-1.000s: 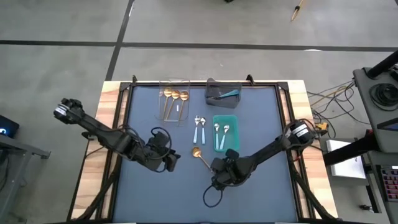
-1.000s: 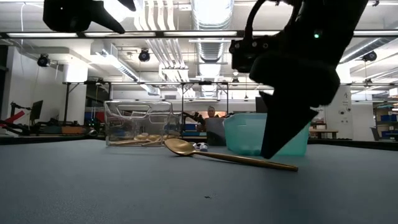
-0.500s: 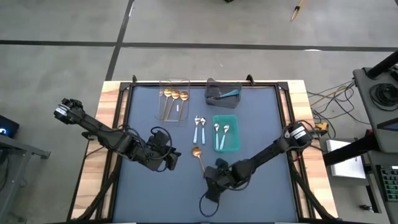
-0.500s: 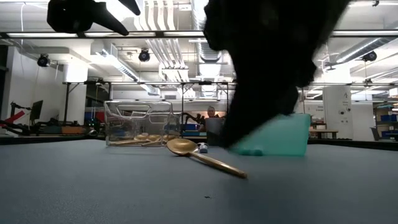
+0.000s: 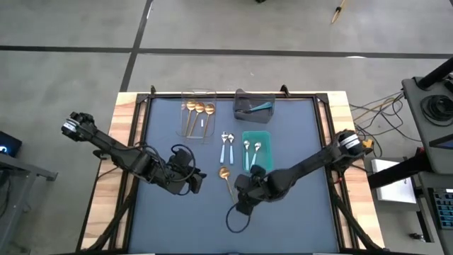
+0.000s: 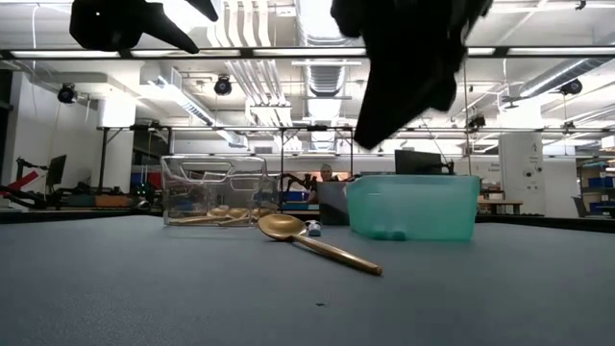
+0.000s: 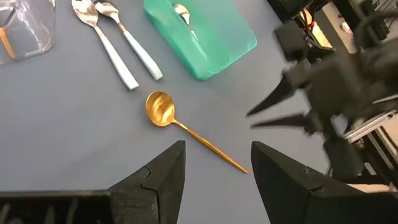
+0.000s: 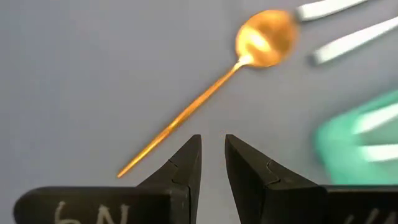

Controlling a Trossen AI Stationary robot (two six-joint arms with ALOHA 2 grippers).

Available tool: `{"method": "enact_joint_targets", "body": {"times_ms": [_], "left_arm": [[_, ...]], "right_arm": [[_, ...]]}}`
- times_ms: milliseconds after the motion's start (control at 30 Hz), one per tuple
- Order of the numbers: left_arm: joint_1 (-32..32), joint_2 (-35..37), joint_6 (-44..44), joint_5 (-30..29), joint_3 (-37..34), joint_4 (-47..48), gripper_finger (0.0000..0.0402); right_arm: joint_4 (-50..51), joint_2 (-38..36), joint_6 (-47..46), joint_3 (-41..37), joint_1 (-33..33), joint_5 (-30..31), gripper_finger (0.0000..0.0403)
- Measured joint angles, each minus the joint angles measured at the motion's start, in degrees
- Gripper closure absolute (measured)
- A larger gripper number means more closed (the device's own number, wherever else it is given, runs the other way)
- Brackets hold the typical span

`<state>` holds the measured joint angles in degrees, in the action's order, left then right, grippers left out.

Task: Sort silverware by color (type)
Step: Put the gold spoon into the transparent bin

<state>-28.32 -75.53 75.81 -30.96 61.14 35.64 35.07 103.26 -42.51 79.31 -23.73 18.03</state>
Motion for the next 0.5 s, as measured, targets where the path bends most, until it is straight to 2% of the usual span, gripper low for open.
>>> {"method": "enact_joint_targets", "body": {"times_ms": [233,500], "left_arm": [[0.0,-1.6,3.7,0.0,0.0,-1.3,0.0237],[0.3,-7.1,10.0,0.2,0.0,-10.7,0.0237]], "right_arm": [[6.4,-8.8,-1.0,0.0,6.0,0.0,0.034],[15.0,-19.5,2.1,-0.1,13.3,-0.1,0.034]]}}
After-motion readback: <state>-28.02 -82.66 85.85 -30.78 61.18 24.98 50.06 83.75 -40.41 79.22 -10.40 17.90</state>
